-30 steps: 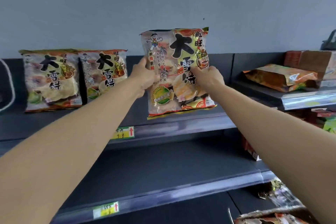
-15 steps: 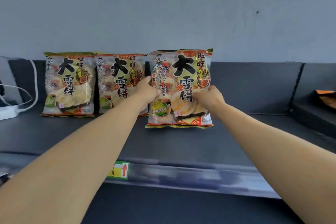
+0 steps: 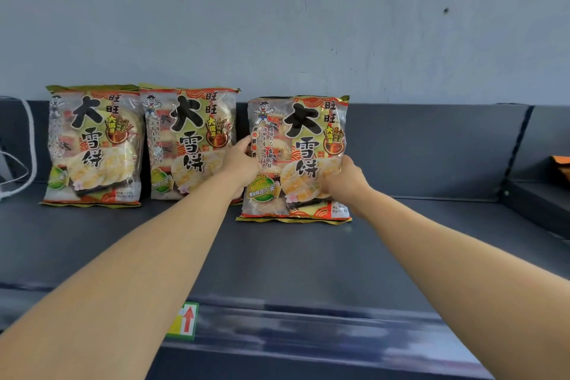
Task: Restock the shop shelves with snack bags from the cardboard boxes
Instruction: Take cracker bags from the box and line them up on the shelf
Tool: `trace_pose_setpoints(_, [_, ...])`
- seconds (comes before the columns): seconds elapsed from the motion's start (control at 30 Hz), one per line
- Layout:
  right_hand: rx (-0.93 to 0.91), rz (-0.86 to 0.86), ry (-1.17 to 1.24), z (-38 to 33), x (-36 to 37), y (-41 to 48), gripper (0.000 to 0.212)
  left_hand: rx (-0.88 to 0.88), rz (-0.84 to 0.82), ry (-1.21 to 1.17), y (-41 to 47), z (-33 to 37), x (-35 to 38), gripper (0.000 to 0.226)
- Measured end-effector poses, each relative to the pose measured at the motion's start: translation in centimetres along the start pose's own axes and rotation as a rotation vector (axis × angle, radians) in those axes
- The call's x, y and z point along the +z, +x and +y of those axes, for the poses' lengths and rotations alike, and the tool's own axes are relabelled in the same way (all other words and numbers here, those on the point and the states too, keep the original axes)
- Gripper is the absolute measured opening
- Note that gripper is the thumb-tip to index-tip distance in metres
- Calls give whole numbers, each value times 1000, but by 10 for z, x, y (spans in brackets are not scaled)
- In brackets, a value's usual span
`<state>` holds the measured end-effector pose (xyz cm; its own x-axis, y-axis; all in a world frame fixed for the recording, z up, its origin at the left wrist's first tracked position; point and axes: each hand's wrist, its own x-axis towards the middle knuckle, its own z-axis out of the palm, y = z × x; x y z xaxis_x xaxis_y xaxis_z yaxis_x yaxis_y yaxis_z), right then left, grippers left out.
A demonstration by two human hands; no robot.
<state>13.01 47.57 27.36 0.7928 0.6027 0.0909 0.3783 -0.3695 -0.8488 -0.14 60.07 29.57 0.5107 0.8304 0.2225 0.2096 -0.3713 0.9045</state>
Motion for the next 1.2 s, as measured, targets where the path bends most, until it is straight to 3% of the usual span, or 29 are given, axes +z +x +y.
trace_pose_setpoints(0.2, [7,29,-173,1,2,-15,58,6,-20,172,-4,-5,-3,73])
trace_pose_setpoints(0.33, [18,68,-208,-5,-3,-34,58,29,-3,247,-16,-2,-10,62])
trace_pose_setpoints(0.5, [-83,97,-292,-16,-14,-74,51,140,-54,283,-49,11,-18,50])
trace_pose_setpoints(0.67, [-195,155,-355,-20,-34,-141,48,364,-154,251,-107,32,-21,38])
trace_pose_setpoints(0.8, [-173,241,-374,-5,-58,-208,41,487,-308,183,-171,42,-8,34])
trace_pose_setpoints(0.93, [-37,336,-424,38,-83,-278,38,563,-558,112,-249,38,25,32])
trace_pose_setpoints(1.07, [172,380,-485,91,-107,-348,32,487,-841,71,-328,21,67,31])
trace_pose_setpoints(1.2, [409,264,-588,152,-125,-404,28,358,-1041,119,-387,-6,108,31])
